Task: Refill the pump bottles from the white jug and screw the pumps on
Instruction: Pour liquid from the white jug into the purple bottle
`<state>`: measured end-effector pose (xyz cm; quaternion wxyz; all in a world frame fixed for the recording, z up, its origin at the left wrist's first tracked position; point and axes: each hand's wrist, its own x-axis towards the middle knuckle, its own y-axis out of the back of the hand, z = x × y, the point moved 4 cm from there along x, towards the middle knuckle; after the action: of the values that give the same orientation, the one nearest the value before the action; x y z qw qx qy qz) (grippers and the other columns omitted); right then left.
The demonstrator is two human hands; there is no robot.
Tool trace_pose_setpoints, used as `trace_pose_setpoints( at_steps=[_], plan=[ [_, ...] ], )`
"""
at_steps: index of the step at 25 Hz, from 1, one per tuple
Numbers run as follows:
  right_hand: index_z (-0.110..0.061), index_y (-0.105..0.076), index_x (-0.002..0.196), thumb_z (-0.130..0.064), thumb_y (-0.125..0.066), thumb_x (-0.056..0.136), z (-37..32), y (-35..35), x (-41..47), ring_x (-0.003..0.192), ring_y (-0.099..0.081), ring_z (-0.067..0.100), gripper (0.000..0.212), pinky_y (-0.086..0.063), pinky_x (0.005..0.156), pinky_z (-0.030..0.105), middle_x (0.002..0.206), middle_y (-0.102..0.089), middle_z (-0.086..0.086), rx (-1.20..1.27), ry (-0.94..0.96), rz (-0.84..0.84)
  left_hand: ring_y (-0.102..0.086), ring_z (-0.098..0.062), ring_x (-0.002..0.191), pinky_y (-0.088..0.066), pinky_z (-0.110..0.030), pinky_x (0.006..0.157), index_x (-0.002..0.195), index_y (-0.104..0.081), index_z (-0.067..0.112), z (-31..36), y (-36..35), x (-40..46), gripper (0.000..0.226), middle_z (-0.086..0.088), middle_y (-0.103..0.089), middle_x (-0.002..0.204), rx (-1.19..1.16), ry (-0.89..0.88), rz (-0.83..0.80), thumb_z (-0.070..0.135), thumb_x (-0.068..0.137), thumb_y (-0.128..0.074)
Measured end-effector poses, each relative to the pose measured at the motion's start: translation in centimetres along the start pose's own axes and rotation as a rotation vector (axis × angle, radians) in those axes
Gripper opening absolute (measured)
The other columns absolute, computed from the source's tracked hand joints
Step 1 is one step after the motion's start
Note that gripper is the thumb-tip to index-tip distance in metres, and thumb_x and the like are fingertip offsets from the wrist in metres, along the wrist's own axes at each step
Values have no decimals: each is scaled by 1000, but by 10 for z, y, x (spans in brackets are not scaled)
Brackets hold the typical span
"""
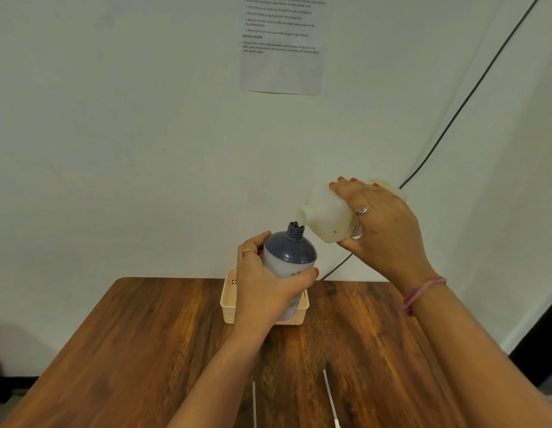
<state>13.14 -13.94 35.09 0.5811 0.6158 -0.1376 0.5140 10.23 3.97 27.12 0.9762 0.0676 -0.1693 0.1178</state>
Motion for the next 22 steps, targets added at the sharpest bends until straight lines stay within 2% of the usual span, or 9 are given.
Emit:
trace_pose_setpoints(
  at_steps=[6,16,22],
  plan=[
    [-12,-53,130,-27,-84,66,0,1,0,117,-59,27,72,-45,98,42,129,-61,9,1,7,8,-56,-9,104,-49,-15,77,121,-41,30,0,0,-1,90,7,-50,119,-20,8,8,34,45,-87],
    [-12,-54,130,-28,-82,69,-1,3,-1,118,-58,26,69,-43,100,41,130,-60,8,1,14,17,-56,-12,106,-53,-22,82,125,-42,27,-1,-1,-3,93,6,-50,120,-22,19,7,37,42,-84],
    [-13,-52,130,-28,-82,69,-1,2,-2,119,-58,26,70,-43,100,42,130,-60,8,8,11,17,-55,-10,105,-52,-19,80,123,-42,30,1,-1,-4,92,8,-50,120,-12,15,5,37,43,-84]
  ],
)
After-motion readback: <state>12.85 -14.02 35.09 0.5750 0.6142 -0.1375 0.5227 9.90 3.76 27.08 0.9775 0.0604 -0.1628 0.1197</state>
